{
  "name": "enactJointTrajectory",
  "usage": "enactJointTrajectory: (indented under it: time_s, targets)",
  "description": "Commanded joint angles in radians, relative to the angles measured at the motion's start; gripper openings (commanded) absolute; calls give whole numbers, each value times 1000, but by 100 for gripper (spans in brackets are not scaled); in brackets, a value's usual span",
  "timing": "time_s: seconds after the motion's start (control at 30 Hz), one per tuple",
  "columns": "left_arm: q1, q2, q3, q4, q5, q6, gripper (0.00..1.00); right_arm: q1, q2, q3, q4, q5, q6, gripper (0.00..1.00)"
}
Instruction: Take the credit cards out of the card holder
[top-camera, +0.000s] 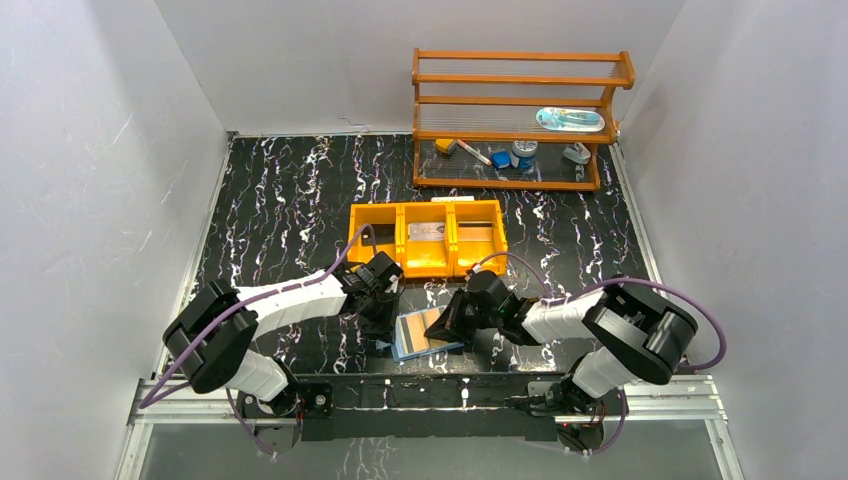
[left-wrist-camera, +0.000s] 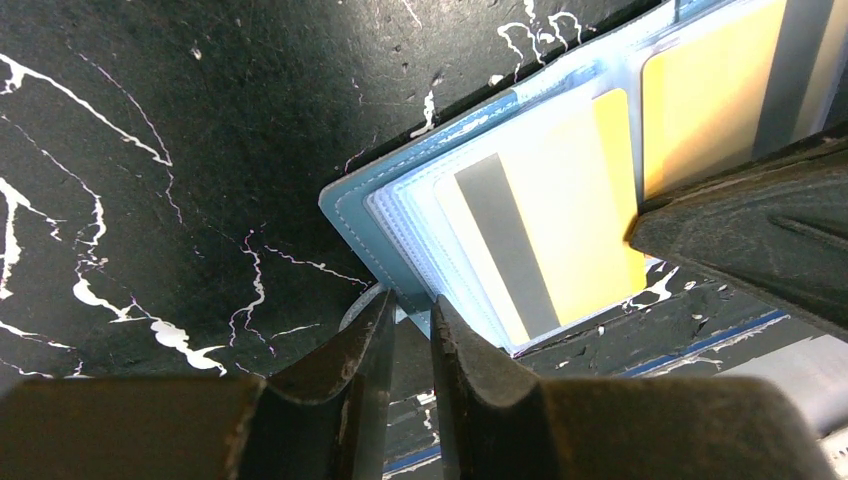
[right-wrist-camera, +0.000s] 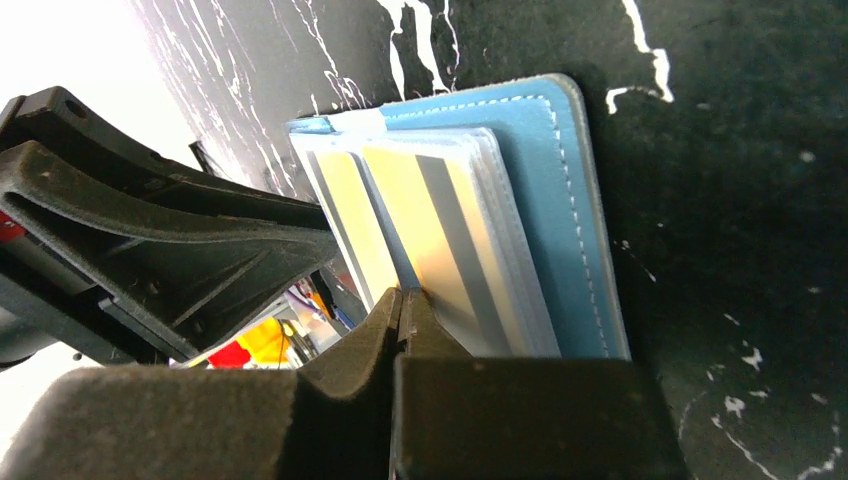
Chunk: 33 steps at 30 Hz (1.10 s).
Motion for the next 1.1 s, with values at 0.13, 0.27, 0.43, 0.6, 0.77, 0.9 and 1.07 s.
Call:
enactJointTrajectory:
  time_s: [0.13, 0.27, 0.43, 0.6, 0.77, 0.9, 1.07]
  targets:
    - [-2, 25, -31, -31, -87, 11, 19, -10, -59, -21, -38, 40, 9, 5]
    - [-2, 17, -14, -45, -90, 18, 19, -9, -53, -20, -65, 48, 10, 5]
    - [-2, -23, 25, -70, -90, 17, 25, -9, -46, 4, -130, 61, -1, 5]
    - [-2, -75, 89, -80, -78, 12, 41, -10, -14, 14, -121, 42, -2, 5]
    - [-2, -76, 112, -79, -73, 32, 57, -9, -4, 14, -107, 33, 0, 6]
    - [-2, -2, 114, -106, -68, 43, 55, -9, -8, 13, -106, 36, 1, 6]
    - [-2, 46, 97, -117, -70, 46, 50, -10, 4, 12, -92, 24, 1, 6]
